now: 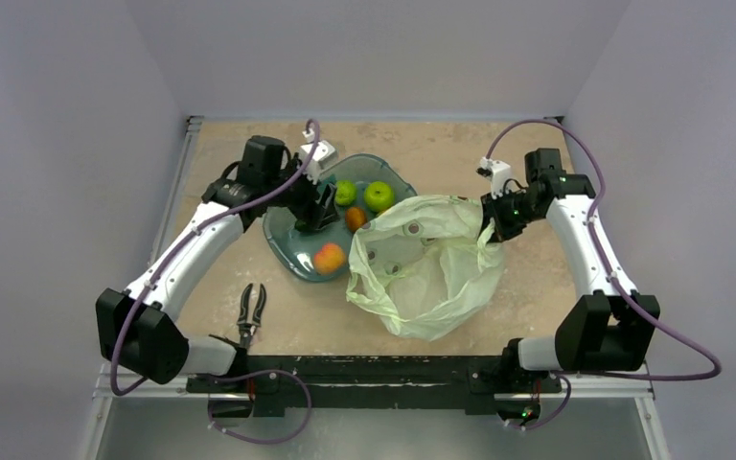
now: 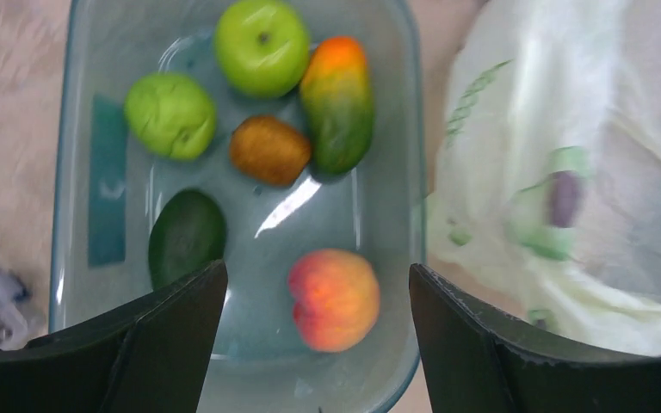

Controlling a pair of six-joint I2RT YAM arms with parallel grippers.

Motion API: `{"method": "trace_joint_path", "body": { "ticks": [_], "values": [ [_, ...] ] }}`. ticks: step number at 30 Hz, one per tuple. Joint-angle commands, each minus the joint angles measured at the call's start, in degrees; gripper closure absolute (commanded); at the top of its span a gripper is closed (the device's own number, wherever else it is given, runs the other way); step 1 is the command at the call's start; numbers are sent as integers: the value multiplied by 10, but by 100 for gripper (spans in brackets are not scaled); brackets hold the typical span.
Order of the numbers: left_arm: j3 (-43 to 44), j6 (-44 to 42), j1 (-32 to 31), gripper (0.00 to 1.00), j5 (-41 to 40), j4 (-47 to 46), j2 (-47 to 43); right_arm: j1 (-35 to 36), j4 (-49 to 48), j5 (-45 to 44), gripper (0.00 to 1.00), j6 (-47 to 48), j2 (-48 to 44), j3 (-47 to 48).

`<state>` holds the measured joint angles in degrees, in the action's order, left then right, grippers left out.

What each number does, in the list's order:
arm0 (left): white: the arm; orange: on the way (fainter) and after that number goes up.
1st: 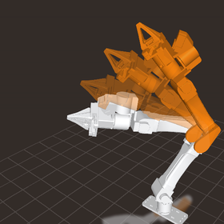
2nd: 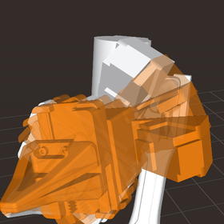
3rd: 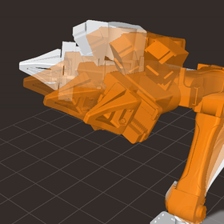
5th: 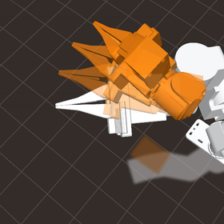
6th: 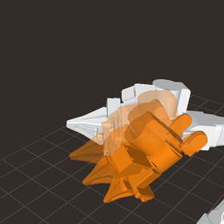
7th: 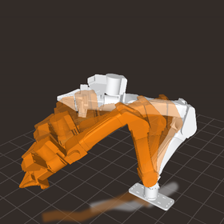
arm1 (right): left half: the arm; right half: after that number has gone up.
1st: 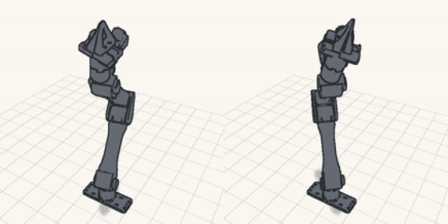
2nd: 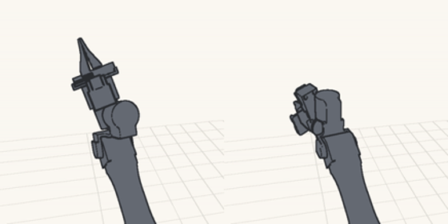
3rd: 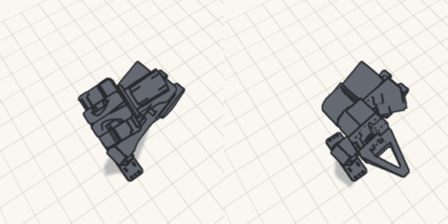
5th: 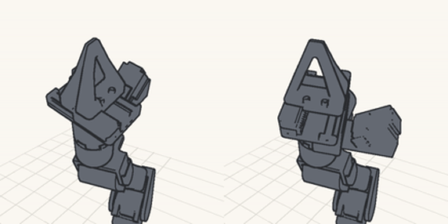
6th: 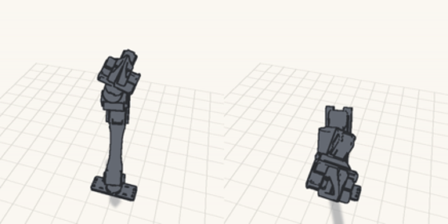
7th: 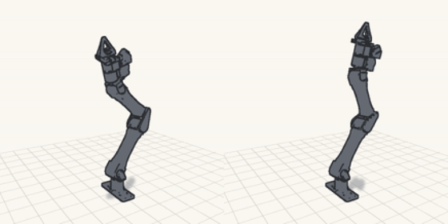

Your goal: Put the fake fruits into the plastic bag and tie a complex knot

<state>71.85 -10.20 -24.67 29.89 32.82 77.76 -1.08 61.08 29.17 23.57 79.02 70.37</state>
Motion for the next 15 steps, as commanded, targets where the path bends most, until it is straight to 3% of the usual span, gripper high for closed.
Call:
{"method": "trace_joint_path", "body": {
  "ticks": [1,15],
  "values": [
    [-62,51,37,22,-39,-8,-35,0,3,-7,100,17,-18,0],
    [-73,86,9,20,-109,47,151,0,14,-5,100,14,19,22]
  ]
}}
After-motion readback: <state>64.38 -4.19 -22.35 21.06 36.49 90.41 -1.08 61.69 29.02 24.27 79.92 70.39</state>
